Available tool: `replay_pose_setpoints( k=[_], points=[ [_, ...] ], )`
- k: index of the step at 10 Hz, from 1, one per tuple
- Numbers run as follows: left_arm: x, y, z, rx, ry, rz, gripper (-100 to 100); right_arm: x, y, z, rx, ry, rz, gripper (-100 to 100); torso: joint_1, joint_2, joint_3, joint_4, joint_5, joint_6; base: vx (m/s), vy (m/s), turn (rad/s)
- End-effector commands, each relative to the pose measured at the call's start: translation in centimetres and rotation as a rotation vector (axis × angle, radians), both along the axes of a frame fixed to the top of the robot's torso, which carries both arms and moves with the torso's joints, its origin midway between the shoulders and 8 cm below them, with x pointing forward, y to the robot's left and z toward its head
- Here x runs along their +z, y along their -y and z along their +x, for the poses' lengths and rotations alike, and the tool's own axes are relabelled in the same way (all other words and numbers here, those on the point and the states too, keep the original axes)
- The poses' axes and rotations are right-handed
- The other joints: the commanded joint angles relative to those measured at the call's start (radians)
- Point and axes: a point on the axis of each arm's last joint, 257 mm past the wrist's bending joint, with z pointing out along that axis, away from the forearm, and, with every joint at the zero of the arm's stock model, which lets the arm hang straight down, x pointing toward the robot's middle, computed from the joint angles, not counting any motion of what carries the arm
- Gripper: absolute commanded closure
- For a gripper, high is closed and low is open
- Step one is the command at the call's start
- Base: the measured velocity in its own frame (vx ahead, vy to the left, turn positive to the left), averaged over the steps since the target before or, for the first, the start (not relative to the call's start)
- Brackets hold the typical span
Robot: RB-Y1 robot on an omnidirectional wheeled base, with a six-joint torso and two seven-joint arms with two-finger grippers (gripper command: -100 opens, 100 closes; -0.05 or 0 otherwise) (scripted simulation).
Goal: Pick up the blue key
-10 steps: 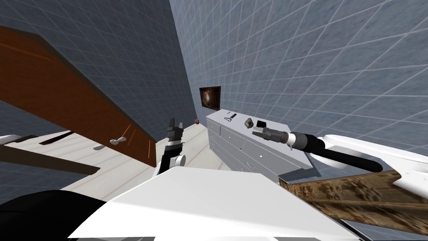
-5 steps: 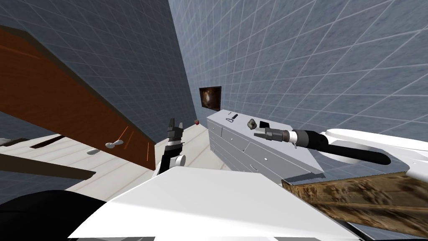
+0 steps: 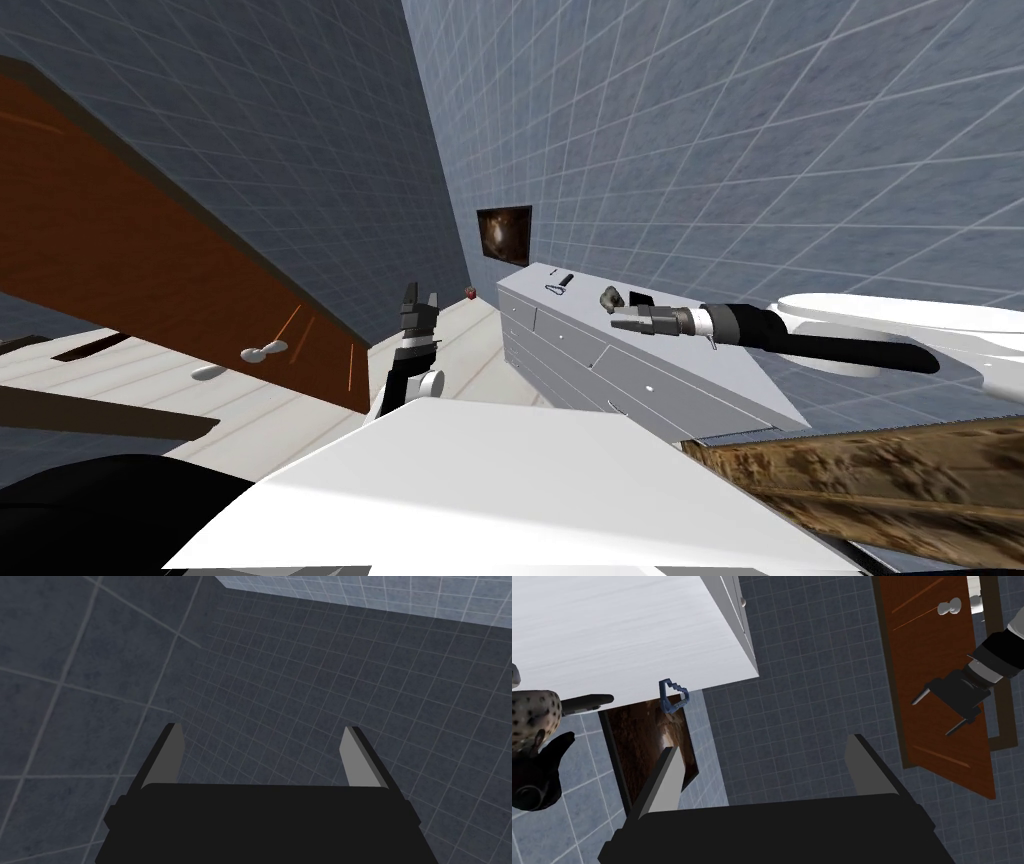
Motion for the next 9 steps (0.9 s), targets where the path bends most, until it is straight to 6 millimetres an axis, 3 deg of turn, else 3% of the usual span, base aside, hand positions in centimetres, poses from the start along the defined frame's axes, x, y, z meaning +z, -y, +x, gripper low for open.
replay_pose_setpoints(
  k=[1,2,4,5,7,8,9],
  points=[
    [0.0,0.0,0.0,0.0,0.0,0.0,0,-0.3,0.5,0.1,0.012,-0.02,-0.052,-100,0.0,0.0,0.0,0.0,0.0,0.0,0.073,0.09,-0.031],
    [0.0,0.0,0.0,0.0,0.0,0.0,0,-1.2,2.3,0.2,-0.006,-0.048,-0.099,-100,0.001,-0.001,-0.001,0.0,0.0,0.0,0.119,0.141,-0.029],
    [0.0,0.0,0.0,0.0,0.0,0.0,0,-1.0,1.9,0.5,0.022,-0.057,-0.139,-100,0.003,-0.003,-0.002,-0.001,0.001,-0.001,0.065,0.073,-0.015],
    [0.0,0.0,0.0,0.0,0.0,0.0,0,-1.8,3.6,0.5,0.005,-0.084,-0.186,-100,-0.002,0.0,0.0,0.0,0.0,0.0,0.08,0.071,-0.022],
    [0.0,0.0,0.0,0.0,0.0,0.0,0,-1.7,3.2,0.7,0.028,-0.091,-0.218,-100,0.0,-0.001,-0.001,-0.001,0.0,0.0,0.05,0.065,-0.019],
    [0.0,0.0,0.0,0.0,0.0,0.0,0,-2.4,4.9,0.8,0.014,-0.118,-0.266,-100,-0.002,0.001,0.0,0.0,0.0,0.0,0.101,0.079,-0.024],
    [0.0,0.0,0.0,0.0,0.0,0.0,0,-2.3,4.7,1.0,0.027,-0.121,-0.283,-100,-0.001,-0.002,-0.001,0.0,0.0,0.0,0.097,0.09,-0.032]
  ],
)
